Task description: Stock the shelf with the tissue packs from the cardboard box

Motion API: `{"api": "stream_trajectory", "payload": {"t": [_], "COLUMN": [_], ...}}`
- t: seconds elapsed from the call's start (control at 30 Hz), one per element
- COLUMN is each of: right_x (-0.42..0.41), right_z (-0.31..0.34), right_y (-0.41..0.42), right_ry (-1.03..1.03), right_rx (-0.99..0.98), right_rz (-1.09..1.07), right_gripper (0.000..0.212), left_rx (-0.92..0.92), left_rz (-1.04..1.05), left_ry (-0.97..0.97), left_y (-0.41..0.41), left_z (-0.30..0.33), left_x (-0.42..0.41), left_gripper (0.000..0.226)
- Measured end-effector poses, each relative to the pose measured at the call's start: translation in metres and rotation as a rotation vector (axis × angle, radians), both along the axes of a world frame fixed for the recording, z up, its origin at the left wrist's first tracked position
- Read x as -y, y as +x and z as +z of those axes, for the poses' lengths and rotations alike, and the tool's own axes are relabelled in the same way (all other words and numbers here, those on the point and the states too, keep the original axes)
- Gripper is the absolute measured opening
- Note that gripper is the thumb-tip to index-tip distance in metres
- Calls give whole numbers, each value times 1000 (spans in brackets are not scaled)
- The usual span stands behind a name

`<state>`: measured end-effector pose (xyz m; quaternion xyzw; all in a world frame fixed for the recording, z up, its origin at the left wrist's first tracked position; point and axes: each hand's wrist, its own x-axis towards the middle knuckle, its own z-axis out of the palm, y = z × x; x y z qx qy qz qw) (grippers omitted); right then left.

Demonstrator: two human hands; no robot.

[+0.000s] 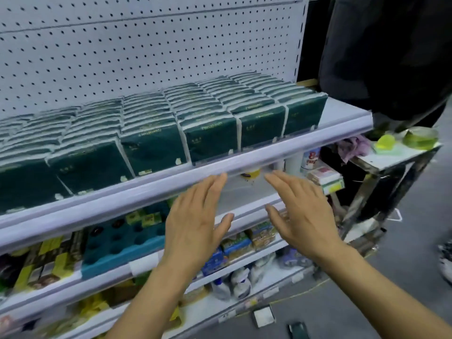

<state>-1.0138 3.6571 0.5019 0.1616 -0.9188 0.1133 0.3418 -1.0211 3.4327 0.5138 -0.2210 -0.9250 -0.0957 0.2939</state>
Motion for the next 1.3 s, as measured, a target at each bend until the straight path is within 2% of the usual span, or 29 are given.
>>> {"api": "stream_trajectory", "payload": {"t": [0.23, 0.53, 0.77, 0.93, 1.17, 1.23, 1.3], "right_x": [-66, -144, -174, -180, -174, -171, -170], "right_z": [-83, -234, -392, -537, -721, -766, -805], "right_y": [47, 100, 98, 79, 55, 49, 42], "right_ry": [33, -82, -259, -376, -456, -417, -375], "right_rx": [339, 701, 993, 1185, 1362, 1394, 1409], "right_rz": [-187, -371, -525, -633, -735, -738, -735], "right_gripper": [54, 54, 48, 49, 45, 47, 49], "left_rx": [244, 815, 1137, 1398, 1508, 1479, 1428], "left_rz": [-71, -96, -35, 149, 398, 478, 534], "left_ry": [-129, -176, -84, 141, 281, 262, 256], "left_y": [17, 43, 23, -9, -46, -56, -61], "left_z": [-82, -245, -411, -569, -774, -824, -865], "left_x": [-51, -103, -140, -163, -171, -169, -168], "left_gripper": [75, 76, 72, 52, 43, 36, 38]}}
